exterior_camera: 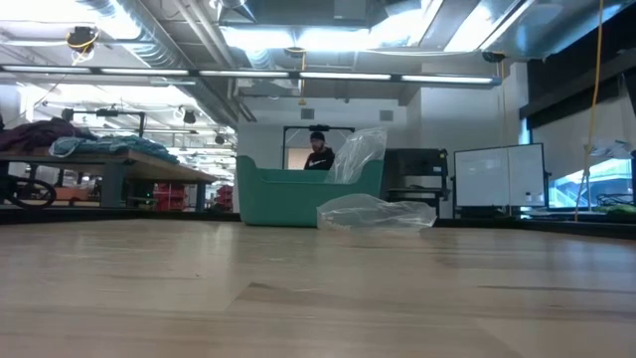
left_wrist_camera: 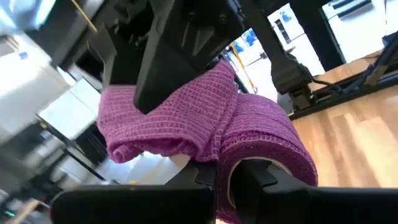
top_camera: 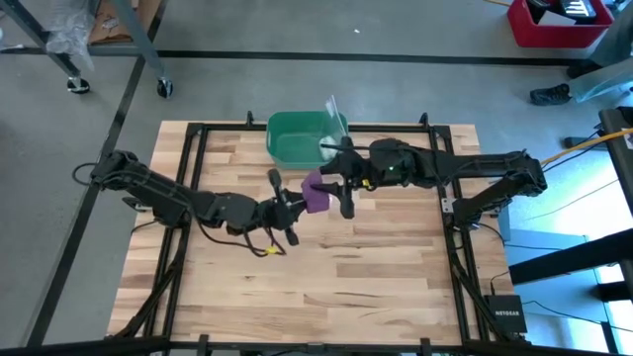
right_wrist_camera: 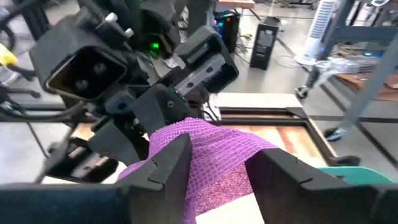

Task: Roll bandage
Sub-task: Roll the violet bandage

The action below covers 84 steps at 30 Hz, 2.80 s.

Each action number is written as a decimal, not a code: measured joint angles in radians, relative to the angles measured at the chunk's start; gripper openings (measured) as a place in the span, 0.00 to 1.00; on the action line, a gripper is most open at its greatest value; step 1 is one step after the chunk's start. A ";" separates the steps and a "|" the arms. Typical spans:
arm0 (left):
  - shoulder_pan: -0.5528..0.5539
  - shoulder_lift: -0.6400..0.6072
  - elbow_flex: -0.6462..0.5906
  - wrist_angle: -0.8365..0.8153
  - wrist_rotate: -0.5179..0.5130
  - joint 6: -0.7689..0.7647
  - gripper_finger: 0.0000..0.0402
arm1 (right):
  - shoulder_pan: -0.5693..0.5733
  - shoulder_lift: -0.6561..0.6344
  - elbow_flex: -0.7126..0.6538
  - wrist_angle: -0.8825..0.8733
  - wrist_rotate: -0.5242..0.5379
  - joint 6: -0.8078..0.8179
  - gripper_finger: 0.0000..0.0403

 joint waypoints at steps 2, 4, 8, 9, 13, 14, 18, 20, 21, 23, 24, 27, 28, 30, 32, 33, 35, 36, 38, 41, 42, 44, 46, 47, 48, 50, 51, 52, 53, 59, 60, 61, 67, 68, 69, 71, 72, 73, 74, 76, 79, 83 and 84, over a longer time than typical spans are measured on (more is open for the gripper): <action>0.017 0.000 0.000 -0.008 0.040 -0.051 0.04 | 0.000 0.000 0.000 -0.011 0.012 -0.012 0.40; 0.032 0.000 0.000 -0.019 0.085 -0.096 0.04 | 0.000 0.005 0.000 -0.027 0.012 -0.029 0.41; 0.043 0.000 0.000 -0.044 0.139 -0.148 0.04 | -0.005 0.016 0.000 -0.058 0.003 -0.032 0.50; 0.043 0.000 0.000 -0.053 0.140 -0.155 0.04 | -0.006 0.016 0.000 -0.067 0.003 -0.032 0.52; 0.043 0.000 0.000 -0.076 0.140 -0.171 0.04 | -0.019 0.018 0.000 -0.086 -0.005 -0.039 0.56; 0.043 0.000 0.000 -0.080 0.139 -0.179 0.04 | -0.022 0.018 0.000 -0.085 -0.007 -0.043 0.56; 0.043 0.000 0.000 -0.101 0.140 -0.196 0.04 | -0.023 0.019 0.000 -0.086 -0.036 -0.024 0.55; 0.042 0.000 0.000 -0.101 0.146 -0.196 0.04 | -0.023 0.019 0.000 -0.087 -0.059 -0.006 0.54; 0.041 0.000 0.000 -0.102 0.146 -0.197 0.04 | -0.023 0.019 0.000 -0.090 -0.061 -0.004 0.54; 0.041 0.000 0.000 -0.114 0.147 -0.206 0.04 | -0.023 0.019 0.000 -0.106 -0.061 -0.007 0.54; 0.041 0.000 0.000 -0.123 0.147 -0.213 0.04 | -0.023 0.019 0.000 -0.115 -0.061 -0.014 0.54; 0.042 0.000 0.000 -0.137 0.148 -0.226 0.04 | -0.023 0.019 0.000 -0.136 -0.065 -0.032 0.54; 0.045 0.000 0.000 -0.140 0.149 -0.231 0.04 | -0.023 0.019 0.000 -0.141 -0.065 -0.037 0.54; 0.048 0.000 0.000 -0.146 0.150 -0.247 0.04 | -0.023 0.019 0.000 -0.147 -0.064 -0.052 0.54; 0.051 0.000 0.000 -0.149 0.150 -0.268 0.04 | -0.024 0.019 0.000 -0.149 -0.064 -0.055 0.54; 0.055 0.000 0.000 -0.153 0.151 -0.277 0.04 | -0.024 0.019 0.000 -0.151 -0.064 -0.058 0.54; 0.061 0.000 0.000 -0.172 0.151 -0.304 0.04 | -0.024 0.019 0.000 -0.158 -0.052 -0.067 0.54; 0.065 0.000 0.000 -0.187 0.151 -0.318 0.04 | -0.024 0.024 0.000 -0.160 -0.042 -0.078 0.54; 0.071 0.000 0.000 -0.215 0.152 -0.333 0.04 | -0.025 0.030 -0.001 -0.168 -0.031 -0.086 0.54; 0.075 0.000 0.000 -0.251 0.165 -0.343 0.04 | -0.025 0.043 -0.004 -0.166 -0.023 -0.108 0.54; 0.075 0.000 0.000 -0.260 0.164 -0.346 0.04 | -0.025 0.045 -0.006 -0.170 -0.012 -0.113 0.54; 0.075 0.000 0.000 -0.267 0.163 -0.349 0.04 | -0.025 0.055 -0.006 -0.169 -0.006 -0.126 0.54; 0.075 0.000 0.000 -0.280 0.163 -0.359 0.04 | -0.025 0.058 -0.006 -0.172 -0.006 -0.131 0.54; 0.075 0.000 0.000 -0.284 0.163 -0.364 0.04 | -0.025 0.058 -0.006 -0.173 -0.007 -0.133 0.54; 0.075 0.000 0.000 -0.287 0.163 -0.365 0.04 | -0.024 0.058 -0.006 -0.173 -0.007 -0.133 0.54; 0.075 0.000 0.002 -0.298 0.163 -0.376 0.04 | -0.024 0.058 -0.006 -0.172 -0.009 -0.133 0.54; 0.075 0.000 0.002 -0.301 0.163 -0.380 0.04 | -0.024 0.058 -0.006 -0.172 -0.009 -0.133 0.54; 0.075 0.000 0.002 -0.302 0.163 -0.380 0.04 | -0.024 0.058 -0.006 -0.172 -0.008 -0.134 0.54; 0.075 0.000 0.002 -0.302 0.163 -0.377 0.04 | -0.024 0.058 -0.006 -0.172 -0.006 -0.138 0.54; 0.055 -0.002 0.002 -0.367 0.196 -0.313 0.04 | -0.021 0.054 -0.007 -0.206 -0.003 -0.186 0.54; 0.055 -0.002 0.002 -0.380 0.193 -0.307 0.04 | -0.021 0.050 -0.008 -0.208 -0.025 -0.182 0.54; 0.055 -0.002 0.002 -0.389 0.184 -0.307 0.04 | -0.022 0.046 -0.007 -0.199 -0.062 -0.166 0.54; 0.062 -0.001 0.002 -0.401 0.189 -0.348 0.04 | -0.025 0.028 -0.006 -0.191 -0.089 -0.132 0.54; 0.061 -0.001 0.002 -0.401 0.190 -0.349 0.04 | -0.026 0.032 -0.015 -0.193 -0.053 -0.142 0.54; 0.060 -0.001 0.002 -0.402 0.193 -0.349 0.04 | -0.027 0.037 -0.023 -0.193 -0.019 -0.157 0.54; 0.059 -0.001 0.002 -0.407 0.201 -0.342 0.04 | -0.041 0.045 -0.045 -0.200 0.025 -0.167 0.54; 0.059 -0.001 0.002 -0.411 0.202 -0.339 0.04 | -0.048 0.048 -0.051 -0.193 0.021 -0.164 0.54; 0.059 -0.001 0.002 -0.412 0.203 -0.338 0.04 | -0.058 0.049 -0.053 -0.190 0.005 -0.158 0.54; 0.059 -0.001 0.002 -0.413 0.203 -0.338 0.04 | -0.065 0.049 -0.057 -0.190 -0.007 -0.155 0.54; 0.059 -0.001 0.002 -0.409 0.201 -0.338 0.04 | -0.073 0.049 -0.060 -0.190 -0.013 -0.151 0.54; 0.060 -0.001 0.002 -0.411 0.205 -0.358 0.04 | -0.071 0.030 -0.062 -0.197 -0.014 -0.152 0.54; 0.060 -0.016 0.002 -0.397 0.258 -0.401 0.04 | -0.069 -0.032 -0.037 -0.292 -0.024 -0.156 0.54; 0.060 -0.030 0.002 -0.394 0.263 -0.408 0.04 | -0.069 -0.049 -0.036 -0.326 -0.035 -0.153 0.54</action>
